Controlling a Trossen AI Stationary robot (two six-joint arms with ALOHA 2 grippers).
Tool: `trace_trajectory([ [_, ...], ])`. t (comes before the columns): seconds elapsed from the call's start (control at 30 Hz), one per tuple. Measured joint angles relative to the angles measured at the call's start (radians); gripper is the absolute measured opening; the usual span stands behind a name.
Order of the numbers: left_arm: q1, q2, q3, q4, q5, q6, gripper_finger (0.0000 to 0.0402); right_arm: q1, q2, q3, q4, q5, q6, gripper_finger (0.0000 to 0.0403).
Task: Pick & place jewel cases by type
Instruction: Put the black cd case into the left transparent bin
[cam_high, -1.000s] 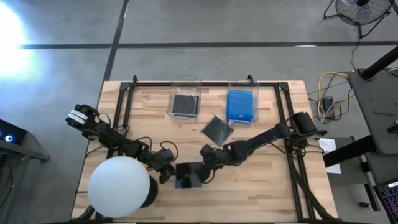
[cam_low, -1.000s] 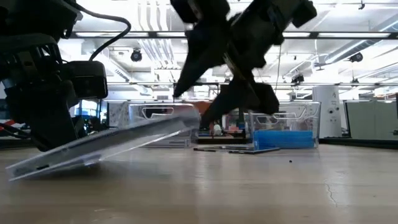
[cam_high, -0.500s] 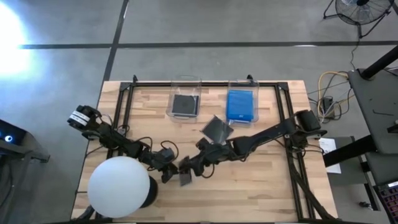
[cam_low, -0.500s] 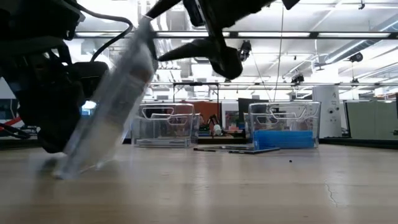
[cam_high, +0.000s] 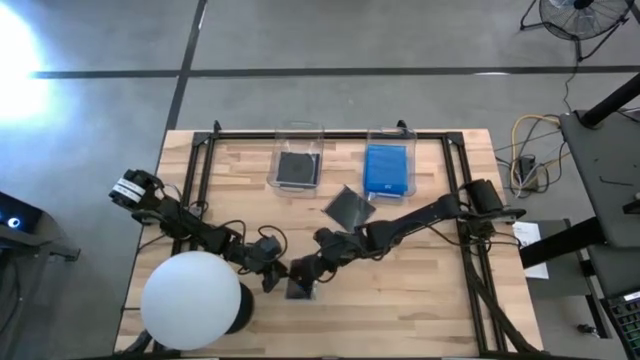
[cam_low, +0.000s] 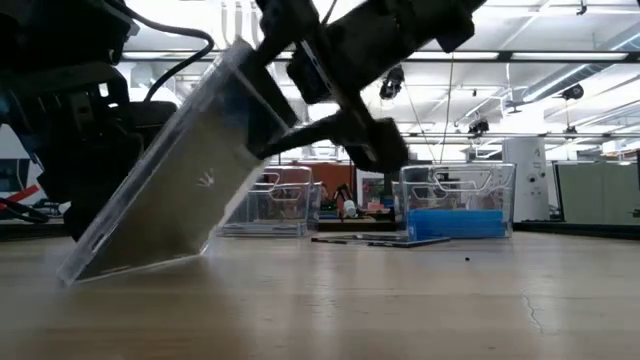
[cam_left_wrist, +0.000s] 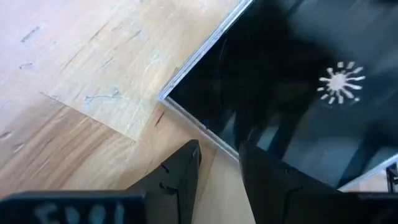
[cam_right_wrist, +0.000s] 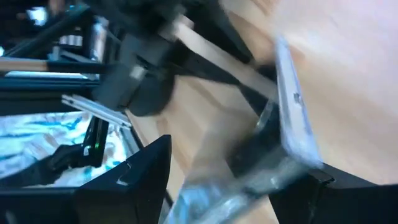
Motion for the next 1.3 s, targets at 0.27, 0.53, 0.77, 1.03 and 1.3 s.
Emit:
trace_trajectory([
  [0.27, 0.0, 0.0, 0.0, -0.003, -0.035, -0.009, 0.0106, -0.009, 0.0, -0.017, -0.053, -0.104, 0.148, 0.0208],
  [0.53, 0.001, 0.001, 0.0, 0.0, -0.074, -0.021, 0.0106, -0.007, 0.022, -0.019, -0.05, -0.108, 0.165, 0.0113],
  [0.77, 0.001, -0.062, -0.003, -0.016, -0.081, -0.074, 0.0106, -0.021, 0.01, -0.02, -0.049, -0.108, 0.149, 0.0049],
  [1.03, -0.003, -0.314, -0.011, -0.361, -0.153, -0.004, 0.0106, -0.039, -0.017, -0.021, -0.129, -0.098, 0.119, 0.0034],
  [1.3, -0.002, -0.621, -0.013, -0.72, -0.29, -0.026, 0.0106, -0.171, -0.202, -0.007, -0.255, 0.147, -0.045, 0.0033],
])
